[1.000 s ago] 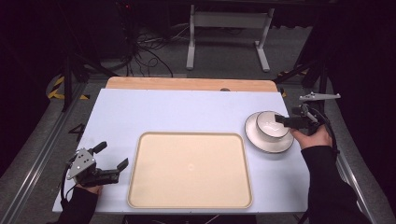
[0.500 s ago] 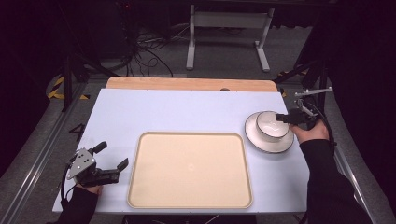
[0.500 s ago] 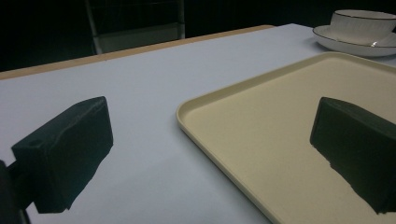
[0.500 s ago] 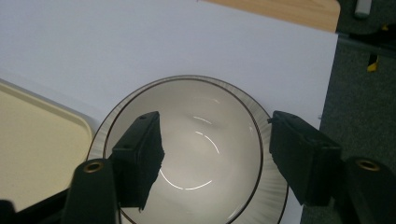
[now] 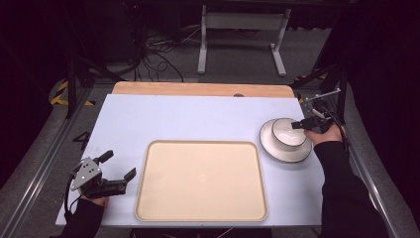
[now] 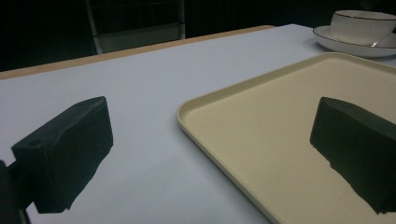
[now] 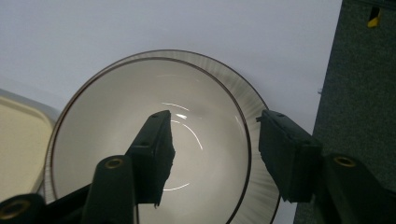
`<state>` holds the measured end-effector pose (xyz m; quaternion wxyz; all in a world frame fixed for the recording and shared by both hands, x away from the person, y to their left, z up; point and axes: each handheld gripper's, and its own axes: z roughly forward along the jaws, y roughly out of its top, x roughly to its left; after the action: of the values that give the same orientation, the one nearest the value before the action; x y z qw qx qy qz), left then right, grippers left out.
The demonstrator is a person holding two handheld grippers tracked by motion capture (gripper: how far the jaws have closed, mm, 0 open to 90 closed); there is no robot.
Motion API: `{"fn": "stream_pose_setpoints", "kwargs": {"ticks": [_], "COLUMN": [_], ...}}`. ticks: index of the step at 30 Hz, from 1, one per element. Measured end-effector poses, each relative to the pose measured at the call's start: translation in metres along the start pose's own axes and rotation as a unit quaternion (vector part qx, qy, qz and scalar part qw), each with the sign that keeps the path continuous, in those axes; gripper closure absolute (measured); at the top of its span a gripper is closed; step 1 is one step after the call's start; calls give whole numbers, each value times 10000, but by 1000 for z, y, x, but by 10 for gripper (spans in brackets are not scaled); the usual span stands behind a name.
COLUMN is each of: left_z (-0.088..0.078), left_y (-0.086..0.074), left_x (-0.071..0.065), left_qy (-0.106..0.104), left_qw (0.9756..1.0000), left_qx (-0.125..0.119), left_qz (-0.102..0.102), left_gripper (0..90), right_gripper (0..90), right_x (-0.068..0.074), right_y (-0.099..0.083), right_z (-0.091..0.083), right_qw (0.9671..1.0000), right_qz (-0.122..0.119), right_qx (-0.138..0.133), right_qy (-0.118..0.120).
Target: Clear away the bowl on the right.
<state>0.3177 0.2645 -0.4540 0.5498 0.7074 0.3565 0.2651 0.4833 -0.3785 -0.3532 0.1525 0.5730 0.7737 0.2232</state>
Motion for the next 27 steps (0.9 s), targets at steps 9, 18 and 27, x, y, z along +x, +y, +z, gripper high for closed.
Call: {"fn": "stream_pose_setpoints", "kwargs": {"ticks": [9, 18, 27], "left_z": [0, 0, 0], "left_y": [0, 0, 0], "left_x": [0, 0, 0], "left_qy": [-12, -18, -14], "left_qw": [10000, 10000, 10000], "left_qx": [0, 0, -1], "left_qz": [-9, 9, 0], "left_gripper": [1, 1, 1], "right_gripper": [424, 594, 767], "right_x": [-7, -11, -14], "right_y": [-1, 0, -1], "right_z": [21, 29, 33], "right_qw": [9987, 9971, 9953], "right_qz": [271, 378, 427], "right_qx": [420, 654, 868], "right_qy": [-86, -35, 1]}}
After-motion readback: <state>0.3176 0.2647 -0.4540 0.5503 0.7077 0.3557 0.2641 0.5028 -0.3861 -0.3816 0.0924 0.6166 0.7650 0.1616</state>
